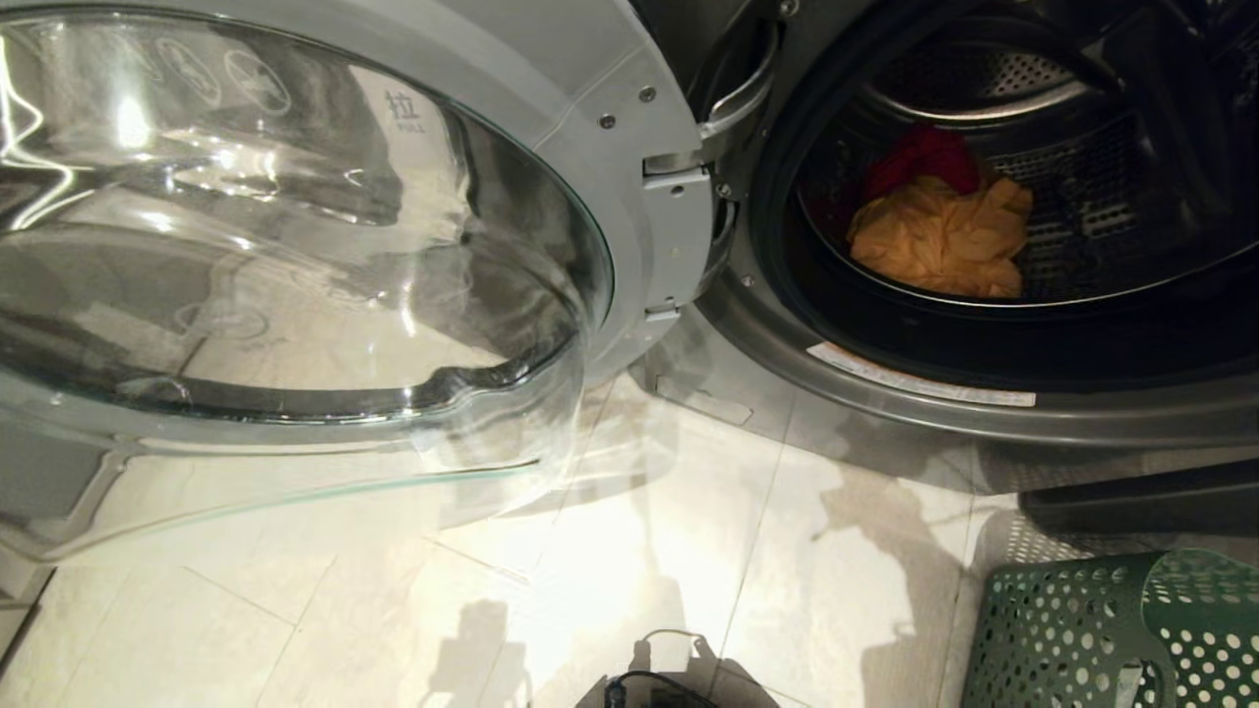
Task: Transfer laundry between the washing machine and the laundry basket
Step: Pick a cloth and place it into the basket
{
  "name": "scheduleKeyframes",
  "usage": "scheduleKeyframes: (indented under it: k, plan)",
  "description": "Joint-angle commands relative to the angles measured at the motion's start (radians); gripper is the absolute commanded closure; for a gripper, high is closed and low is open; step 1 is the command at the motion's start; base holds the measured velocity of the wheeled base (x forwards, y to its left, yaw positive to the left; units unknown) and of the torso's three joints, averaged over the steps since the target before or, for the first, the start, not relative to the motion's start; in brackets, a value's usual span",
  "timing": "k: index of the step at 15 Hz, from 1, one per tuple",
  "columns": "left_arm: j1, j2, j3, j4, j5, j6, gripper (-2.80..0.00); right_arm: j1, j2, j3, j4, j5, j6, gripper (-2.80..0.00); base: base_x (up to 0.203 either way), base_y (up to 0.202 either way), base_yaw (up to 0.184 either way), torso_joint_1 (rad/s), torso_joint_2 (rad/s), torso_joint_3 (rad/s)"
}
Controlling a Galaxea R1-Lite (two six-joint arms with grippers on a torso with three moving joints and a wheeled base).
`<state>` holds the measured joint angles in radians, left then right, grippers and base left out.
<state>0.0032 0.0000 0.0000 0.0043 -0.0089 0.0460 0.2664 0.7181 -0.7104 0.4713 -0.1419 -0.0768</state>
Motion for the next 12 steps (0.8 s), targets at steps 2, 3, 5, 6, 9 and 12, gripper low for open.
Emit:
scheduleKeyframes:
  k: [2,3,5,6,9,12]
  plan:
    - [0.000,0.002,0.000,0.000,0.000,0.000,0.00,0.001,0.012,0.022,-0.053,-0.001,-0.003,0.00,0.000,0.000,0.000,0.003,0.00,-0.202]
    - [0.000,0.002,0.000,0.000,0.000,0.000,0.00,0.001,0.022,0.031,-0.079,-0.002,-0.003,0.00,0.000,0.000,0.000,0.002,0.00,-0.204]
    - [0.000,0.002,0.000,0.000,0.000,0.000,0.00,0.001,0.040,0.029,-0.088,-0.002,-0.003,0.00,0.000,0.000,0.000,0.004,0.00,-0.194]
    - [0.000,0.002,0.000,0.000,0.000,0.000,0.00,0.001,0.049,0.027,-0.089,-0.002,-0.003,0.00,0.000,0.000,0.000,0.002,0.00,-0.173]
    - [0.000,0.000,0.000,0.000,0.000,0.002,0.00,0.001,0.104,0.037,-0.205,-0.012,-0.001,0.00,0.000,0.000,0.000,0.003,0.00,-0.061]
    - [0.000,0.002,0.000,-0.001,0.000,0.000,0.00,0.001,0.225,0.059,-0.422,-0.057,-0.001,0.00,0.000,0.000,0.000,0.000,0.00,0.000]
